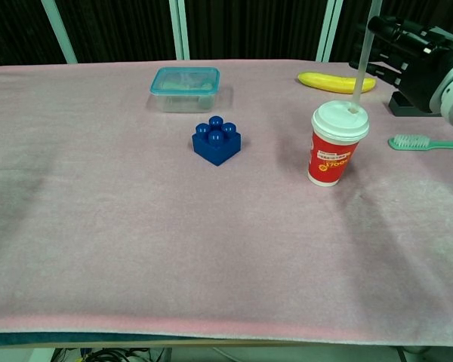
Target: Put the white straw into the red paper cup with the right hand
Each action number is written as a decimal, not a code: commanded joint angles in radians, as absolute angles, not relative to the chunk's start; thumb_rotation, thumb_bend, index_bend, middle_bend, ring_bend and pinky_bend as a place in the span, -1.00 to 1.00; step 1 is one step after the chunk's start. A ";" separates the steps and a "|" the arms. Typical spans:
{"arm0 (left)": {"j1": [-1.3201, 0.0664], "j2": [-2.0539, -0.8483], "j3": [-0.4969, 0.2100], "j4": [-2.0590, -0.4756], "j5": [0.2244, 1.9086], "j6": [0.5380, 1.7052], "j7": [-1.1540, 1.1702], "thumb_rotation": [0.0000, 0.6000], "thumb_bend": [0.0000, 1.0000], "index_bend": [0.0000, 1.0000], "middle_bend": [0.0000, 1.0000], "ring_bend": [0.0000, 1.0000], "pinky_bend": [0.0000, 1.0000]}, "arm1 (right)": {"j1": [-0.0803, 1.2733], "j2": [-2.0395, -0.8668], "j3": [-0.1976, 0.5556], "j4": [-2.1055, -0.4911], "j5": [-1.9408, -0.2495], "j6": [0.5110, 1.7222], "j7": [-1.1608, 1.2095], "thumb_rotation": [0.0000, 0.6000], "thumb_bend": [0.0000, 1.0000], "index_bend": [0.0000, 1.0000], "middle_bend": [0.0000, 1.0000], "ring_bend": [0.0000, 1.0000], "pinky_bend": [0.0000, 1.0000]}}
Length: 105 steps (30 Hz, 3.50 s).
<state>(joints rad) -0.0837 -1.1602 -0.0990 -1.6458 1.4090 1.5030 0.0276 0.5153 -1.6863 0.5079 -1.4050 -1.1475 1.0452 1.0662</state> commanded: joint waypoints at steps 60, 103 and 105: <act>-0.084 -1.157 -0.100 -1.655 1.398 1.497 0.040 1.00 -0.11 -0.60 -0.83 -0.96 -0.99 | 0.465 -1.703 0.356 -1.270 -1.234 0.946 1.159 1.00 -0.17 -0.01 -0.68 -0.62 -0.58; -0.078 -1.152 -0.095 -1.665 1.412 1.513 0.062 1.00 -0.11 -0.59 -0.83 -0.96 -0.99 | 0.152 -1.124 0.141 -1.647 -1.448 1.384 0.021 1.00 -0.40 -0.90 -0.85 -0.76 -0.60; -0.077 -1.152 -0.095 -1.666 1.413 1.516 0.063 1.00 -0.11 -0.59 -0.83 -0.96 -0.99 | 0.130 -1.132 0.118 -1.646 -1.468 1.418 -0.016 1.00 -0.40 -0.90 -0.86 -0.76 -0.60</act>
